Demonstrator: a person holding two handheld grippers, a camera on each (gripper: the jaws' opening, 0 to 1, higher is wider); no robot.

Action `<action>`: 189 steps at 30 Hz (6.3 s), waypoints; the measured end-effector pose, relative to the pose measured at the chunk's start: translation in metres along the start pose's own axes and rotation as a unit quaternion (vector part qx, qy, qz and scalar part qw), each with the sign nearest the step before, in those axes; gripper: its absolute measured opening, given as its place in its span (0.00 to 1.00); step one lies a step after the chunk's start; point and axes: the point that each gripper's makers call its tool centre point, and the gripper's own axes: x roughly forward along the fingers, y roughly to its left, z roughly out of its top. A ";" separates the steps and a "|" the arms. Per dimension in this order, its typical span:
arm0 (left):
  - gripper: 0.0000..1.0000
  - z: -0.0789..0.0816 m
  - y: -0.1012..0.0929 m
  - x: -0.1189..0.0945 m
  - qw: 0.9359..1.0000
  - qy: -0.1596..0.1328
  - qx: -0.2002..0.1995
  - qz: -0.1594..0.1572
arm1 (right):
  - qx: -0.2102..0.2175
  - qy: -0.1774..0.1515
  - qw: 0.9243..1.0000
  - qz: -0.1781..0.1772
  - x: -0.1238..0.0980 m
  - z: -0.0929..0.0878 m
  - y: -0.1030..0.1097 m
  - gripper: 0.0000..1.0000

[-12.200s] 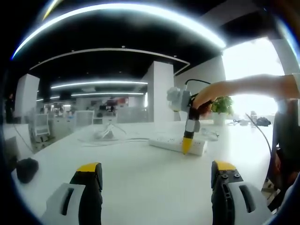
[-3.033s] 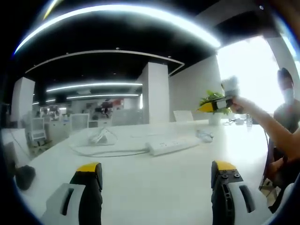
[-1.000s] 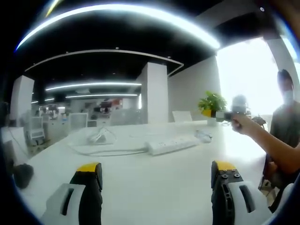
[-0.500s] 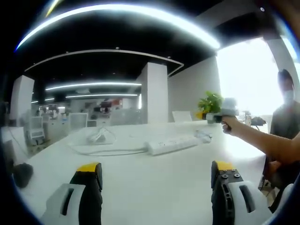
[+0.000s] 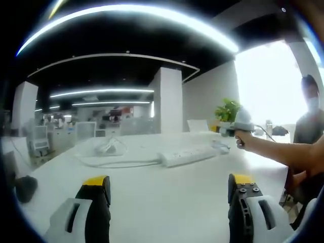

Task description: Straighten the power strip on the desk, plug the charger into it

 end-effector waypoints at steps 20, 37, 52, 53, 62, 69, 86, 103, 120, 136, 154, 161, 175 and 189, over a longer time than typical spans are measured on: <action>0.99 0.001 0.005 -0.002 1.000 -0.002 -0.002 0.004 | -0.014 0.064 0.998 -0.020 0.026 -0.042 0.000 0.94; 0.99 -0.002 0.007 -0.001 1.000 0.000 -0.004 0.006 | 0.010 0.128 0.991 -0.027 0.037 -0.070 -0.007 0.92; 0.99 -0.004 0.008 -0.001 1.000 0.004 -0.005 0.008 | 0.015 0.160 0.986 -0.030 0.036 -0.086 -0.007 0.81; 0.99 -0.005 0.008 -0.001 1.000 0.004 -0.005 0.009 | 0.013 0.161 0.986 -0.028 0.035 -0.086 -0.007 0.79; 0.99 -0.004 0.007 0.000 1.000 0.004 -0.005 0.007 | 0.004 0.169 0.985 -0.021 0.032 -0.089 -0.005 0.67; 0.99 -0.003 0.007 0.000 1.000 0.003 -0.004 0.007 | 0.002 0.176 0.984 -0.015 0.030 -0.092 -0.004 0.57; 0.99 -0.004 0.008 -0.002 1.000 0.001 -0.005 0.007 | -0.011 0.186 0.983 0.002 0.027 -0.095 0.001 0.33; 0.99 -0.003 0.011 -0.005 1.000 0.000 -0.006 0.012 | 0.010 0.187 0.981 0.060 0.039 -0.094 0.012 0.33; 0.99 0.000 0.005 -0.002 1.000 -0.001 0.000 0.008 | 0.131 0.199 0.965 0.106 0.037 -0.085 0.023 0.32; 0.99 0.004 0.004 -0.003 1.000 -0.006 0.001 0.006 | 0.300 0.214 0.911 0.182 0.015 -0.055 0.053 0.32; 0.99 0.004 0.006 -0.008 1.000 -0.010 -0.002 0.009 | 0.452 0.246 0.812 0.276 0.000 -0.023 0.079 0.32; 0.99 0.003 0.004 -0.008 1.000 -0.010 -0.002 0.006 | 0.456 0.266 0.795 0.300 -0.001 -0.014 0.085 0.33; 0.99 0.003 0.008 -0.011 1.000 -0.012 -0.005 0.009 | 0.393 0.358 0.784 0.321 -0.016 -0.006 0.105 0.33; 0.99 0.005 0.010 -0.013 1.000 -0.017 -0.008 0.009 | 0.267 0.486 0.772 0.309 -0.032 -0.026 0.123 0.33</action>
